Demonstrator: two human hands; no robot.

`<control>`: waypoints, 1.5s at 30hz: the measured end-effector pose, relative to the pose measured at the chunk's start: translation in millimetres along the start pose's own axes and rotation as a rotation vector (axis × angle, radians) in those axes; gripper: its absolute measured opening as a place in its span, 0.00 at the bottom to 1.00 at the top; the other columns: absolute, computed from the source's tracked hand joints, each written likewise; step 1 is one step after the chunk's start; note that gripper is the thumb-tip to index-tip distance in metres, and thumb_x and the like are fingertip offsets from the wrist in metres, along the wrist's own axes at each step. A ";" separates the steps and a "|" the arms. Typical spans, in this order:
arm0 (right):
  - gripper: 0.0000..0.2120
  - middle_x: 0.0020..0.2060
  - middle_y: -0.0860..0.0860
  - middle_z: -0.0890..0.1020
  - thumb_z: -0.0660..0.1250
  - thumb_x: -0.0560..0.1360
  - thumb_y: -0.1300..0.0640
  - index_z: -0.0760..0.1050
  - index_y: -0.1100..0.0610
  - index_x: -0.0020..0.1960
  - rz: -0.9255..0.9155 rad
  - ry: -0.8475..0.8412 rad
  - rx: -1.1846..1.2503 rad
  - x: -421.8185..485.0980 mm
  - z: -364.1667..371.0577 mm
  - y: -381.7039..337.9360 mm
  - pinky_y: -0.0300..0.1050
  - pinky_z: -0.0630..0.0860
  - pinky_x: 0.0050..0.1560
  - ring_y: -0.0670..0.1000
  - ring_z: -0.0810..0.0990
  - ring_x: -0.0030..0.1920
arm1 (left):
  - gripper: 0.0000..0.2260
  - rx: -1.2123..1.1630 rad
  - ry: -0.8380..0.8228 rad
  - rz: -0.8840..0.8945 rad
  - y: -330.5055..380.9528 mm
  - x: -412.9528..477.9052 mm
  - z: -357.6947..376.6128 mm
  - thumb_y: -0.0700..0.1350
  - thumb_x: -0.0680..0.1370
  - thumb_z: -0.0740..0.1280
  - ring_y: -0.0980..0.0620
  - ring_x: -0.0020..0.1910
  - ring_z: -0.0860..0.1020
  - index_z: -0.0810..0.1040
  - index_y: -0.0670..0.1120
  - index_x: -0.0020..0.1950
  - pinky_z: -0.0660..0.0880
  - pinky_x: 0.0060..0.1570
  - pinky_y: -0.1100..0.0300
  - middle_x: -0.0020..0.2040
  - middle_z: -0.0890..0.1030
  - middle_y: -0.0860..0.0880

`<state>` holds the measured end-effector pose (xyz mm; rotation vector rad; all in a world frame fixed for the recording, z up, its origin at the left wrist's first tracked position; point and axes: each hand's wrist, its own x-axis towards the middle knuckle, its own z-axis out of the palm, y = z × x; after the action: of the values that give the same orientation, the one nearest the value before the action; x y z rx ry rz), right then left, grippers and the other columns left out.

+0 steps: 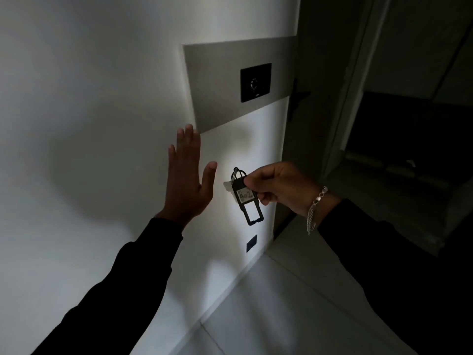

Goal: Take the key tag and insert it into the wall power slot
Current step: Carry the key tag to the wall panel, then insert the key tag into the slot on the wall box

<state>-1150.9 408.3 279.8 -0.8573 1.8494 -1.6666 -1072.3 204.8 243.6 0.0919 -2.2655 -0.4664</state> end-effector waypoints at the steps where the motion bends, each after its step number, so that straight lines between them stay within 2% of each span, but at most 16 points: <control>1: 0.05 0.31 0.54 0.79 0.70 0.73 0.62 0.84 0.57 0.40 -0.010 -0.005 -0.008 10.4 -16.8 1.2 0.35 0.74 0.28 0.43 0.74 0.26 | 0.31 0.005 0.009 0.001 1.7 12.6 13.9 0.55 0.82 0.51 0.47 0.82 0.44 0.50 0.40 0.81 0.37 0.80 0.56 0.83 0.50 0.41; 7: 0.02 0.33 0.59 0.79 0.71 0.73 0.62 0.82 0.61 0.44 -0.096 -0.021 -0.067 58.4 -115.7 10.3 0.36 0.76 0.30 0.46 0.76 0.27 | 0.31 0.093 0.073 -0.008 23.9 81.6 85.5 0.55 0.82 0.52 0.44 0.82 0.47 0.53 0.39 0.80 0.44 0.81 0.44 0.82 0.53 0.40; 11: 0.04 0.36 0.61 0.80 0.69 0.74 0.63 0.81 0.64 0.46 -0.170 -0.059 -0.184 95.3 -176.7 -1.2 0.36 0.76 0.31 0.49 0.75 0.29 | 0.31 0.154 0.136 -0.017 37.4 127.3 119.9 0.55 0.82 0.53 0.46 0.83 0.46 0.53 0.41 0.80 0.43 0.81 0.45 0.83 0.53 0.42; 13: 0.06 0.33 0.59 0.80 0.69 0.74 0.63 0.81 0.66 0.47 -0.216 -0.063 -0.220 118.8 -203.4 -9.3 0.36 0.76 0.31 0.49 0.75 0.29 | 0.31 0.192 0.141 -0.010 39.0 148.0 133.4 0.56 0.82 0.53 0.47 0.83 0.45 0.52 0.42 0.81 0.43 0.81 0.45 0.83 0.52 0.43; 18: 0.06 0.29 0.54 0.79 0.70 0.74 0.62 0.81 0.65 0.46 -0.331 -0.064 -0.257 181.9 -246.6 -25.7 0.37 0.75 0.33 0.49 0.75 0.28 | 0.30 0.272 0.186 -0.004 28.4 197.9 156.3 0.55 0.82 0.53 0.45 0.83 0.46 0.53 0.41 0.80 0.47 0.81 0.39 0.83 0.52 0.42; 24: 0.08 0.31 0.55 0.78 0.68 0.74 0.67 0.78 0.71 0.50 -0.460 -0.042 -0.162 265.4 -264.9 -39.7 0.37 0.76 0.32 0.50 0.74 0.29 | 0.30 0.436 0.270 0.042 2.4 257.4 169.4 0.54 0.81 0.53 0.43 0.82 0.49 0.55 0.39 0.80 0.48 0.81 0.40 0.82 0.55 0.39; 27: 0.02 0.32 0.55 0.78 0.68 0.74 0.67 0.79 0.66 0.46 -0.500 -0.069 -0.143 300.3 -273.2 -49.5 0.36 0.77 0.32 0.49 0.75 0.30 | 0.31 0.524 0.296 0.011 -8.1 280.8 174.1 0.54 0.81 0.53 0.42 0.82 0.50 0.56 0.39 0.79 0.48 0.80 0.39 0.82 0.56 0.39; 31: 0.08 0.31 0.54 0.78 0.68 0.74 0.67 0.78 0.56 0.40 -0.573 -0.120 -0.139 342.4 -284.9 -68.9 0.35 0.78 0.32 0.45 0.77 0.28 | 0.29 0.704 0.345 0.088 -19.3 308.0 175.4 0.53 0.81 0.53 0.43 0.82 0.52 0.57 0.40 0.79 0.43 0.80 0.45 0.81 0.57 0.39; 33: 0.09 0.28 0.50 0.80 0.68 0.74 0.66 0.79 0.54 0.39 -0.609 -0.149 -0.120 361.3 -288.4 -76.5 0.35 0.78 0.32 0.44 0.77 0.27 | 0.28 0.814 0.409 0.111 -26.5 318.6 173.9 0.53 0.82 0.53 0.44 0.82 0.53 0.58 0.41 0.79 0.42 0.80 0.46 0.81 0.58 0.40; 35: 0.09 0.27 0.46 0.82 0.69 0.74 0.65 0.79 0.53 0.39 -0.643 -0.164 -0.077 377.4 -290.0 -81.4 0.35 0.78 0.32 0.43 0.79 0.27 | 0.28 0.920 0.478 0.103 -31.1 325.7 174.8 0.52 0.82 0.53 0.44 0.82 0.53 0.58 0.41 0.79 0.43 0.80 0.45 0.81 0.59 0.41; 40: 0.07 0.31 0.53 0.80 0.69 0.74 0.64 0.78 0.54 0.42 -0.727 -0.203 0.024 405.8 -288.6 -82.1 0.35 0.79 0.32 0.42 0.80 0.28 | 0.27 1.060 0.562 0.046 -34.1 330.7 185.2 0.52 0.82 0.53 0.43 0.82 0.54 0.60 0.40 0.79 0.46 0.80 0.43 0.80 0.62 0.39; 43: 0.06 0.31 0.53 0.79 0.69 0.74 0.64 0.78 0.55 0.42 -0.746 -0.253 0.067 416.7 -282.9 -81.3 0.35 0.79 0.32 0.42 0.79 0.28 | 0.29 1.109 0.620 -0.004 -36.2 332.7 185.6 0.53 0.82 0.52 0.42 0.82 0.54 0.59 0.39 0.79 0.47 0.80 0.42 0.80 0.61 0.38; 45: 0.08 0.30 0.52 0.80 0.69 0.74 0.64 0.78 0.52 0.41 -0.780 -0.277 0.065 420.6 -279.1 -77.3 0.37 0.80 0.33 0.43 0.80 0.28 | 0.30 1.154 0.674 -0.067 -37.8 333.3 186.9 0.54 0.81 0.52 0.40 0.81 0.54 0.58 0.39 0.79 0.50 0.79 0.40 0.80 0.61 0.37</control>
<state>-1628.7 282.7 409.3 -1.8342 1.3289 -1.8779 -1437.4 155.0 351.6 0.7719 -1.5849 0.7826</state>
